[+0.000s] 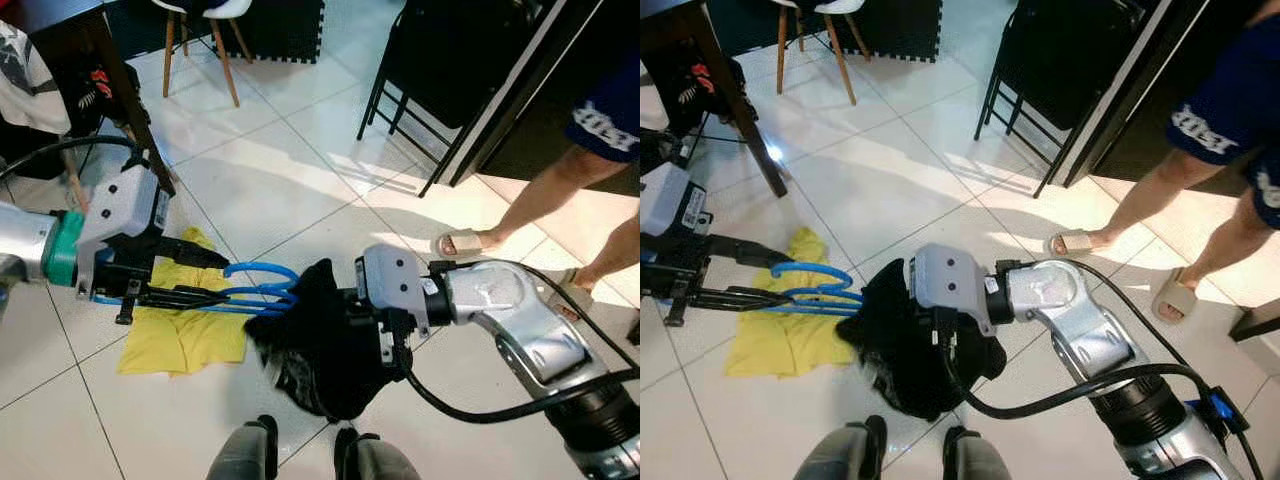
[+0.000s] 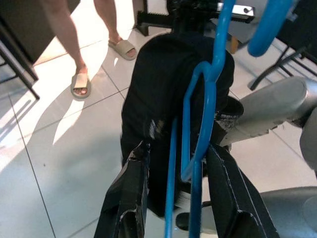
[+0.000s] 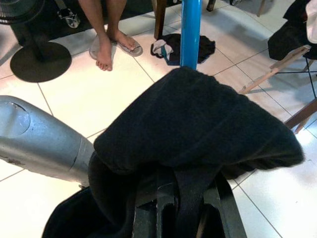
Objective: Hang hanger
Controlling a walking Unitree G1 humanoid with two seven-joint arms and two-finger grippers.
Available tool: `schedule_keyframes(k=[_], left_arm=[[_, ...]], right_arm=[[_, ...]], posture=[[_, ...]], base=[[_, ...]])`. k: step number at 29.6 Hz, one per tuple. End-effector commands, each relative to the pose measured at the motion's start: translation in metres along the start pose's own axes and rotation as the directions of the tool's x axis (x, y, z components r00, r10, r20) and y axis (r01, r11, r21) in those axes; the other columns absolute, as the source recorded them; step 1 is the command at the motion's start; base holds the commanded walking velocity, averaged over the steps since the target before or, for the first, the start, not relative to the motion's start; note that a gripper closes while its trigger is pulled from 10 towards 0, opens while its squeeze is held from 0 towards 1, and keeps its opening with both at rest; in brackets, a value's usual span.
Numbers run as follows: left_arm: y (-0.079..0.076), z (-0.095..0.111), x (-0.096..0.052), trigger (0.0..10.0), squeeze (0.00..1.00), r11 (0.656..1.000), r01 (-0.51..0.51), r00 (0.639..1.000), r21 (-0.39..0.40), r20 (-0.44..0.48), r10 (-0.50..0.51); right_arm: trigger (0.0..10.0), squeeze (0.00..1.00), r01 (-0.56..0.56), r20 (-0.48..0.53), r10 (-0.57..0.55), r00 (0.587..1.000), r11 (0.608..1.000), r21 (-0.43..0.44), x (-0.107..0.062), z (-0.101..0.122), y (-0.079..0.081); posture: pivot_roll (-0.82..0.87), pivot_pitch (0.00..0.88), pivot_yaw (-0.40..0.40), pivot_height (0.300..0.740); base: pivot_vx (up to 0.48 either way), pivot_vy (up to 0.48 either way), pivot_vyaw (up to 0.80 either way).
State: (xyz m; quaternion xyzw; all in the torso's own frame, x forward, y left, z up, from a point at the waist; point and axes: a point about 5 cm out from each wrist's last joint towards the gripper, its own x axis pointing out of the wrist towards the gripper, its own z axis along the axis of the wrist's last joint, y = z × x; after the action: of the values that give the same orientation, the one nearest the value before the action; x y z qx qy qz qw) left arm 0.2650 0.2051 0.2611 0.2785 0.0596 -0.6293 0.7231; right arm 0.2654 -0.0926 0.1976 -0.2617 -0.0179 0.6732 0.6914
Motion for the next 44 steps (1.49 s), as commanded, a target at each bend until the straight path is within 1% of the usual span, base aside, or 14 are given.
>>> schedule_keyframes(k=[1,9,10,12,13,15,16,17,18,19,24,37,40,44], left_arm=[[0.002,-0.004,0.009,7.3,0.00,0.999,0.030,0.999,0.017,-0.012,-0.030],[0.007,0.000,0.022,7.0,0.00,0.998,0.053,0.998,0.042,0.019,-0.054],[0.007,0.001,0.026,6.9,0.00,0.997,0.060,0.998,0.047,0.028,-0.061],[0.007,0.001,0.026,6.9,0.00,0.997,0.060,0.998,0.047,0.028,-0.061],[0.009,0.001,0.031,6.5,0.00,0.997,0.062,0.997,0.055,0.038,-0.064],[0.011,0.002,0.038,3.6,0.00,0.996,0.061,0.996,0.064,0.057,-0.065],[0.011,0.002,0.038,3.6,0.00,0.996,0.061,0.996,0.064,0.057,-0.065],[0.011,0.003,0.040,1.0,0.00,0.996,0.063,0.996,0.069,0.062,-0.067],[0.011,0.003,0.040,1.0,0.00,0.996,0.063,0.996,0.069,0.062,-0.067],[0.011,0.003,0.043,0.2,0.00,0.995,0.068,0.995,0.073,0.068,-0.073],[0.010,0.003,0.054,0.0,0.00,0.992,0.083,0.992,0.091,0.083,-0.090],[0.009,0.001,0.058,0.0,0.00,0.991,0.097,0.990,0.093,0.094,-0.106],[0.006,0.003,0.057,0.0,0.00,0.990,0.112,0.986,0.083,0.117,-0.121],[0.005,0.006,0.060,0.0,0.00,0.995,0.061,0.983,0.079,0.167,-0.073]], right_arm=[[10.0,0.00,-0.049,0.039,0.051,0.998,0.997,-0.053,0.006,0.013,0.005],[10.0,0.00,-0.065,0.049,0.068,0.997,0.996,-0.057,0.011,0.016,0.007],[10.0,0.00,-0.068,0.052,0.071,0.996,0.996,-0.057,0.013,0.016,0.008],[10.0,0.00,-0.068,0.052,0.071,0.996,0.996,-0.057,0.013,0.016,0.008],[10.0,0.00,-0.069,0.056,0.072,0.996,0.996,-0.058,0.015,0.016,0.007],[10.0,0.00,-0.070,0.062,0.074,0.995,0.996,-0.059,0.018,0.017,0.007],[10.0,0.00,-0.070,0.062,0.074,0.995,0.996,-0.059,0.018,0.017,0.007],[10.0,0.00,-0.070,0.063,0.074,0.995,0.996,-0.059,0.018,0.017,0.007],[10.0,0.00,-0.070,0.063,0.074,0.995,0.996,-0.059,0.018,0.017,0.007],[10.0,0.00,-0.072,0.063,0.075,0.995,0.996,-0.058,0.019,0.017,0.007],[10.0,0.00,-0.082,0.069,0.085,0.994,0.995,-0.050,0.024,0.017,0.008],[10.0,0.00,-0.081,0.065,0.084,0.994,0.996,-0.043,0.026,0.015,0.008],[10.0,0.00,-0.076,0.060,0.078,0.995,0.996,-0.037,0.026,0.012,0.007],[10.0,0.00,-0.034,0.056,0.037,0.998,0.998,-0.044,0.027,0.010,0.004]], posture=[[0.07,0.148,0.032,0.740],[0.07,0.148,0.033,0.740],[0.07,0.148,0.033,0.740],[0.07,0.148,0.033,0.740],[0.06,0.148,0.034,0.740],[0.06,0.147,0.032,0.740],[0.06,0.147,0.032,0.740],[0.06,0.147,0.031,0.740],[0.06,0.147,0.031,0.740],[0.06,0.148,0.031,0.740],[0.06,0.148,0.030,0.740],[0.06,0.149,0.030,0.740],[0.07,0.149,0.031,0.740],[0.07,0.151,0.035,0.740]], base=[[0.000,0.000,0.00],[0.000,0.000,0.00],[0.000,0.000,0.00],[0.000,0.000,0.00],[0.000,0.000,0.00],[0.000,0.000,0.00],[0.000,0.000,0.00],[0.000,0.000,0.00],[0.000,0.000,0.00],[0.000,0.000,0.00],[0.000,0.000,0.00],[0.000,0.000,0.00],[0.000,0.000,0.00],[0.000,0.000,0.00]])
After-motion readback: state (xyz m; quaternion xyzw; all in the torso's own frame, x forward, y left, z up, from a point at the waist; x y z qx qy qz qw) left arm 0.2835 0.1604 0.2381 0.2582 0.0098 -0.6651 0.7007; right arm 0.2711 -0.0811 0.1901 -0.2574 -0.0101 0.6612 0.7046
